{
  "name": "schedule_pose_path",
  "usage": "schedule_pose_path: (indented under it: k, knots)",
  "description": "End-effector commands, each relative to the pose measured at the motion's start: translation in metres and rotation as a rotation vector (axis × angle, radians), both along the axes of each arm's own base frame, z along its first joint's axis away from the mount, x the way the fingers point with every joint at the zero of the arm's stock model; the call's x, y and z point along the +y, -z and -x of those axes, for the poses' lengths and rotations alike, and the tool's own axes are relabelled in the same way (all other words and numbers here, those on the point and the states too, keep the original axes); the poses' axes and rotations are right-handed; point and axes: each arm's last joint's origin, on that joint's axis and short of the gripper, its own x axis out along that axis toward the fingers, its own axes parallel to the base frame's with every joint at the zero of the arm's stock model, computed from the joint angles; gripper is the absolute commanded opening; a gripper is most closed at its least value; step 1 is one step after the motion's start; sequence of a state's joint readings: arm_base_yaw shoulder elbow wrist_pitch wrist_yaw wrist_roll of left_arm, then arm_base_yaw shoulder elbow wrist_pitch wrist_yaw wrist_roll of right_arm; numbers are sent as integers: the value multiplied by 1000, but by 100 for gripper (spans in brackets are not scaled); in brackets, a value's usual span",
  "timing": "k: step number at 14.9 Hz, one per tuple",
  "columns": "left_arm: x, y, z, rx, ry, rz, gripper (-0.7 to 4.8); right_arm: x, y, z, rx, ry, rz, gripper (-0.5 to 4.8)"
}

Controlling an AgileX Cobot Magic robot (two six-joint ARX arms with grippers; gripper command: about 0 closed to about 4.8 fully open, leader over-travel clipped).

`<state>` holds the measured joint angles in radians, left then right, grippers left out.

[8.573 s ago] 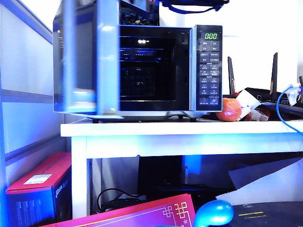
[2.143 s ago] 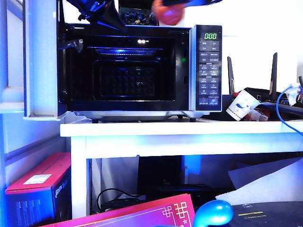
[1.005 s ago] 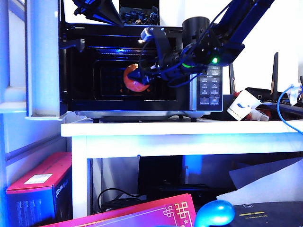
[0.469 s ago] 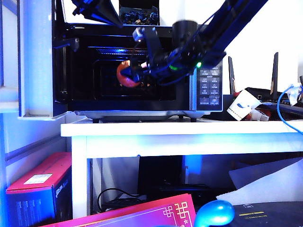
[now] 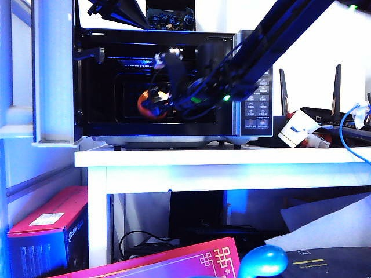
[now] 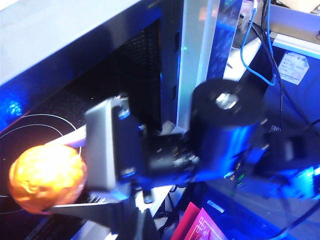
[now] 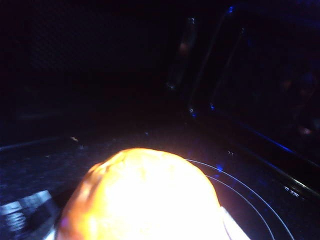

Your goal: Open the microwave door, place the orange inside the microwave, then close the microwave door.

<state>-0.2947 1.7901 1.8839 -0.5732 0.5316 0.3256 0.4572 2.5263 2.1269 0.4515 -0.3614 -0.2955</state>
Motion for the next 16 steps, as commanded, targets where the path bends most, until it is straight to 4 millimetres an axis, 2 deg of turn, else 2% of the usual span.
schedule_pose_path:
  k: [1,6,7,8,12,16]
  knots:
    - [0,-5,3,-20,8,2,-5,5,0,-6,-21,47,-19,180]
    - [0,-4,3,-7,8,-2,-5,5,1,-10,-26,114,-26,180]
    - [0,-4,3,-7,8,-2,-5,5,1,-10,-27,115,-26,247]
    - [0,-4,3,-7,8,-2,-5,5,-2,-9,-23,109,-31,479]
    - [0,-3,4,1,8,-5,-5,5,-18,-4,4,138,-15,479]
    - [0,-3,4,-1,8,-4,-5,3,-33,5,117,161,53,479]
